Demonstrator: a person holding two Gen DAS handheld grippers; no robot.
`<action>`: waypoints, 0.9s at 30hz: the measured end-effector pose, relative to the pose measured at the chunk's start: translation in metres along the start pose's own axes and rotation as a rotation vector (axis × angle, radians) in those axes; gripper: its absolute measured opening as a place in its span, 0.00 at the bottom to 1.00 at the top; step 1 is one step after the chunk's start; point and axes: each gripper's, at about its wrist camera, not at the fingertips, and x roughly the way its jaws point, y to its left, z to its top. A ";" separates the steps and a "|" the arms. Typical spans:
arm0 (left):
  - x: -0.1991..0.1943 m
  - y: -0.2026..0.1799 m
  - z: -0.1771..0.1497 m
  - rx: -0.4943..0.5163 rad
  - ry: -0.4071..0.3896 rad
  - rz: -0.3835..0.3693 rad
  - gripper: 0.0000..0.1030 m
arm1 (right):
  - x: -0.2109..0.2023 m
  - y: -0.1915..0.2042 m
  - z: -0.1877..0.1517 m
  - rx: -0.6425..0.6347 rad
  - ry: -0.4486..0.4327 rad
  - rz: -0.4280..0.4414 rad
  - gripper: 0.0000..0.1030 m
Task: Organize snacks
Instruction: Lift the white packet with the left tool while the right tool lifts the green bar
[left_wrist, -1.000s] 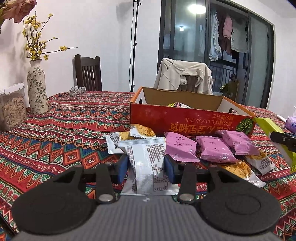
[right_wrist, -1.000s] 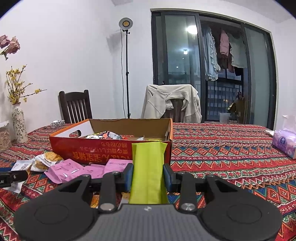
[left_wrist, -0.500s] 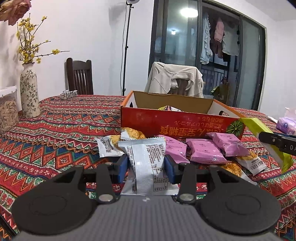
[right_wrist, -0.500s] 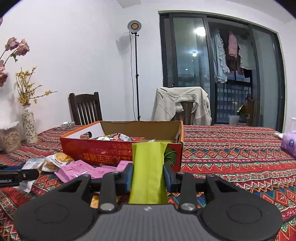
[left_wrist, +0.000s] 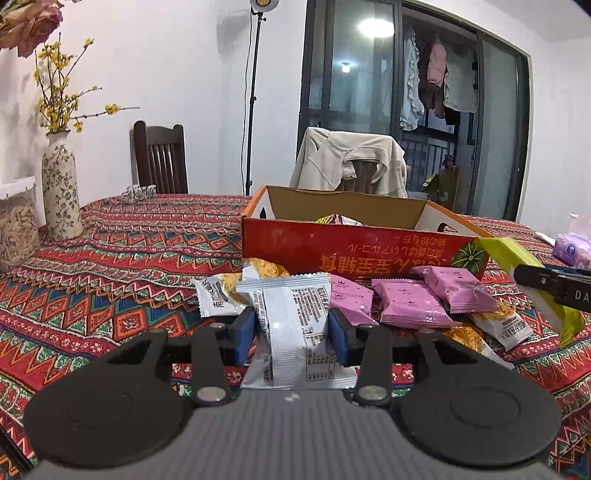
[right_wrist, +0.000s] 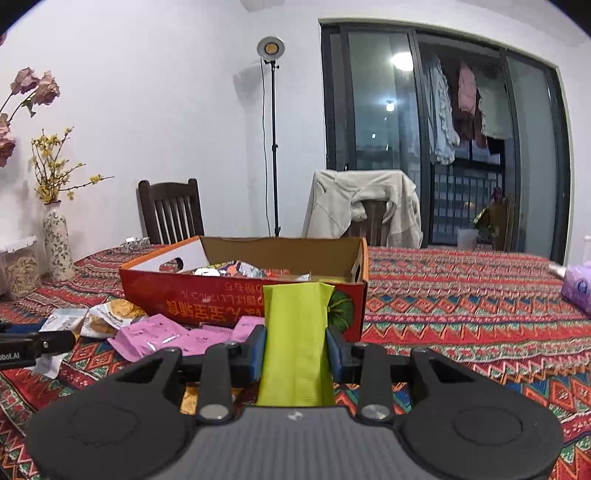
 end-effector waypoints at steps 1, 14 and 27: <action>-0.002 0.000 -0.001 0.001 -0.010 0.003 0.42 | -0.001 0.001 0.000 -0.004 -0.009 -0.009 0.32; -0.015 -0.006 -0.003 0.025 -0.091 0.042 0.42 | -0.006 0.001 0.001 -0.006 -0.033 -0.006 0.32; -0.021 -0.013 0.026 -0.013 -0.111 -0.058 0.42 | -0.017 -0.004 0.012 0.029 -0.074 0.003 0.32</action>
